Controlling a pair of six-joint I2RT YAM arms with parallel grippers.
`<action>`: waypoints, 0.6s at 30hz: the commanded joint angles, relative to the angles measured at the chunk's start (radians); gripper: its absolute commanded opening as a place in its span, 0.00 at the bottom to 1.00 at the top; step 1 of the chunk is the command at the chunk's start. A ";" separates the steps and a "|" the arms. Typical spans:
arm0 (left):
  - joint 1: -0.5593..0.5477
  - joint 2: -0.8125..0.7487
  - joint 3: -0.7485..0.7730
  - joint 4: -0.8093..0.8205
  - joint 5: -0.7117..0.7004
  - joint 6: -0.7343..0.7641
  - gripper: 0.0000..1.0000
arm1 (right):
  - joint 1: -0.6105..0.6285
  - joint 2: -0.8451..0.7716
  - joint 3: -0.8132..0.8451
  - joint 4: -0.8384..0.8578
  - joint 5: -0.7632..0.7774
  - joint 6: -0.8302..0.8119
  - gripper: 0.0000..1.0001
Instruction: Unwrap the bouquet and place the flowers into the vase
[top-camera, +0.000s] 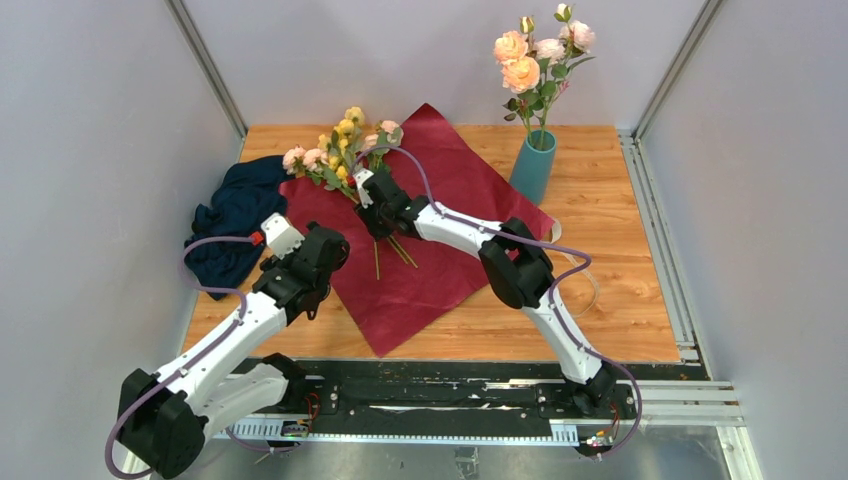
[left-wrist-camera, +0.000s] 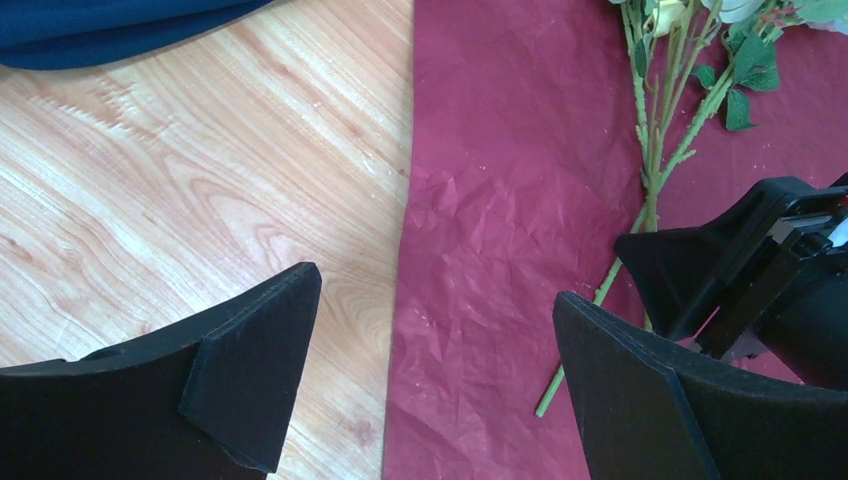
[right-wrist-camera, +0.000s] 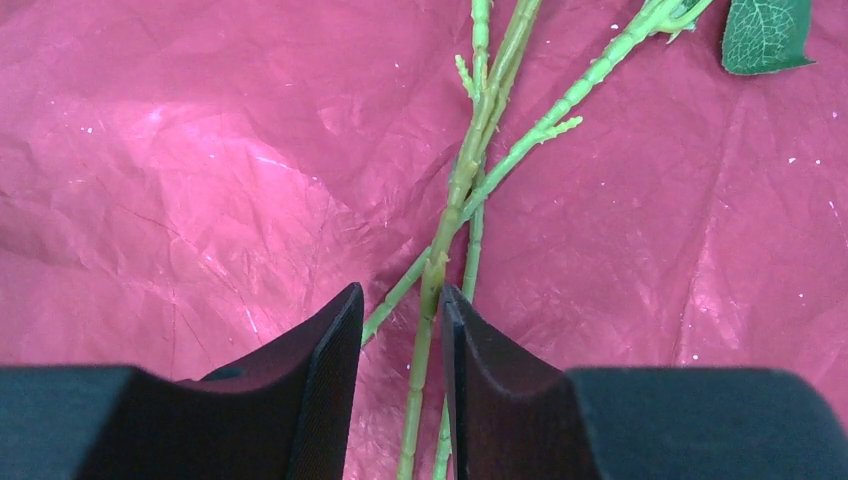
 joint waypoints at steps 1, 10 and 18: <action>0.007 -0.013 -0.015 -0.009 -0.018 0.006 0.98 | -0.007 0.017 -0.014 0.008 0.009 0.016 0.29; 0.006 0.016 -0.018 0.006 -0.001 0.009 0.98 | -0.018 -0.017 -0.060 0.032 0.010 0.015 0.00; 0.006 0.004 -0.029 0.031 0.022 0.025 0.97 | -0.019 -0.250 -0.295 0.189 0.004 0.026 0.00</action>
